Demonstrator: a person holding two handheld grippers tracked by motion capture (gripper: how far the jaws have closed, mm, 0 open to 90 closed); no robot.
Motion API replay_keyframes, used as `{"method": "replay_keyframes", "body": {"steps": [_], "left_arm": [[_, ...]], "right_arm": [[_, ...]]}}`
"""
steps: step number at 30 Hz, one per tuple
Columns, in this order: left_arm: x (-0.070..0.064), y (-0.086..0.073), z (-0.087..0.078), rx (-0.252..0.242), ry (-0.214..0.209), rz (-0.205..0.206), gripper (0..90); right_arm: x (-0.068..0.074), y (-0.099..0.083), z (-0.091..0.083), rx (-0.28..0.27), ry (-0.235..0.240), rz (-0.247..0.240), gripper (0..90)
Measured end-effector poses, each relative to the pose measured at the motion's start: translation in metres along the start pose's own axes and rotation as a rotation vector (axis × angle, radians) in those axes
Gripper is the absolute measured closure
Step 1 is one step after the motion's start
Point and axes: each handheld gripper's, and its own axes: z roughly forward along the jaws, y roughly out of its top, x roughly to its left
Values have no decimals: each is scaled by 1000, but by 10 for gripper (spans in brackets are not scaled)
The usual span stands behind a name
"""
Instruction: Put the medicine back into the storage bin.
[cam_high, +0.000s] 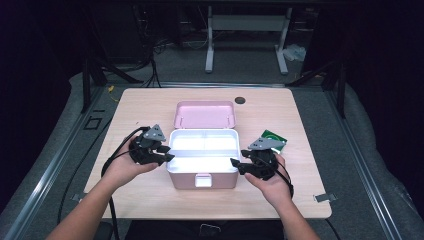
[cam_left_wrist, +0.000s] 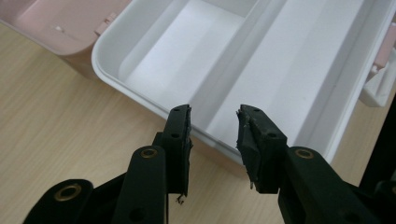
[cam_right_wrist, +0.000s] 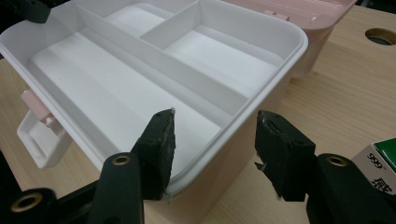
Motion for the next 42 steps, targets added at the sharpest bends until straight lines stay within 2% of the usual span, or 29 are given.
{"method": "replay_keyframes", "body": {"steps": [6,8,9,17,25,37,42], "left_arm": [[-1,16,2,32,2,60,675],[-4,26,7,74,8,110,686],[-4,26,7,74,8,110,692],[-17,55,17,169,20,233,724],[-26,78,34,258,0,325,745],[-33,95,53,309,-45,381,782],[-39,102,61,349,-54,410,804]], "right_arm": [[2,0,-1,1,-2,-16,462],[1,0,-1,-4,-1,-14,458],[1,0,-2,-3,-3,-14,458],[0,0,-2,-4,-6,-13,457],[0,0,-4,-10,-3,-13,457],[-1,-1,-4,-10,6,-8,457],[-1,-1,-4,-10,7,-9,457]]}}
